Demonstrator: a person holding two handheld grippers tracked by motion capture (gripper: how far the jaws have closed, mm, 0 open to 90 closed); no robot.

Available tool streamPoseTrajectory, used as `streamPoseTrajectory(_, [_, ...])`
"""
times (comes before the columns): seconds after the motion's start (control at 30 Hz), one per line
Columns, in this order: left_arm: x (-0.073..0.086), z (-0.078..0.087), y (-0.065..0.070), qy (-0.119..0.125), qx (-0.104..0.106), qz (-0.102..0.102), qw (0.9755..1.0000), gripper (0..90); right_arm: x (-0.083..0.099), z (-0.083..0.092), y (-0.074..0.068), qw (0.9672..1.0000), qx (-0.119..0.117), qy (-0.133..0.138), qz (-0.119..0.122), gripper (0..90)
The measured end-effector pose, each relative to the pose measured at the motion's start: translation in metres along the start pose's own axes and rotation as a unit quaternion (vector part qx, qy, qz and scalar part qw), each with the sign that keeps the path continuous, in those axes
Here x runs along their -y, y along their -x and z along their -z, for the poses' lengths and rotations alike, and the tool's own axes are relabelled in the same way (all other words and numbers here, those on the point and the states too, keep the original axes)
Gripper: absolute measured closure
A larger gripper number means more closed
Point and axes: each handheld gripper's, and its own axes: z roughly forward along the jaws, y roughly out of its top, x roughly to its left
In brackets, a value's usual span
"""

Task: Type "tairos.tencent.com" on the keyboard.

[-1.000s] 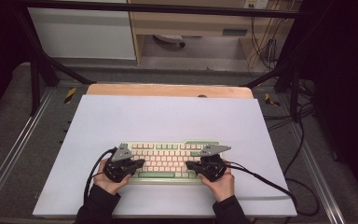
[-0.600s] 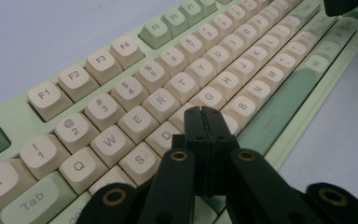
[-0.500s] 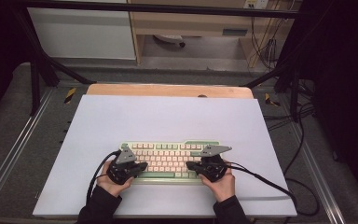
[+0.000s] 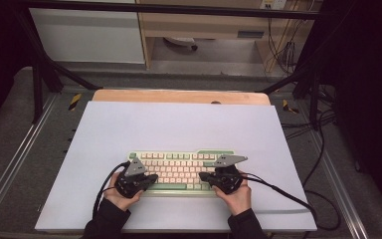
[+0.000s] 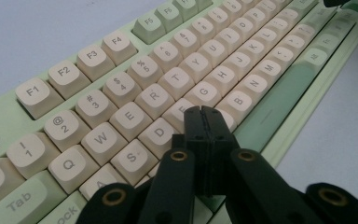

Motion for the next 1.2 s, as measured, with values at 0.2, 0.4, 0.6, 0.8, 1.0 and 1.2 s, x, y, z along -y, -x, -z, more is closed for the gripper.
streamPoseTrajectory(0.2, [0.000, 0.007, -0.002, 0.007, 0.000, 0.002, 1.0000, 89.9, 0.000, -0.001, 0.000, 1.0000, 0.000, -0.002, 0.000, 90.0])
streamPoseTrajectory(0.4, [0.000, 0.011, -0.004, 0.010, -0.001, 0.004, 0.9999, 89.9, 0.000, 0.000, 0.000, 1.0000, 0.000, -0.001, 0.001, 90.0])
streamPoseTrajectory(0.6, [-0.003, 0.016, -0.008, 0.016, -0.005, 0.009, 0.9998, 89.9, 0.001, 0.000, 0.001, 1.0000, 0.000, -0.002, 0.000, 90.0])
streamPoseTrajectory(0.8, [-0.007, 0.021, -0.012, 0.025, -0.011, 0.013, 0.9996, 89.9, 0.001, -0.001, 0.001, 1.0000, 0.000, -0.002, 0.002, 90.0])
streamPoseTrajectory(1.0, [-0.010, 0.023, -0.015, 0.029, -0.017, 0.016, 0.9993, 89.9, 0.001, -0.001, 0.001, 1.0000, 0.000, -0.003, 0.001, 90.0])
streamPoseTrajectory(1.2, [-0.014, 0.022, -0.019, 0.030, -0.023, 0.018, 0.9991, 89.9, 0.001, -0.001, 0.001, 1.0000, 0.000, -0.004, 0.001, 90.0])
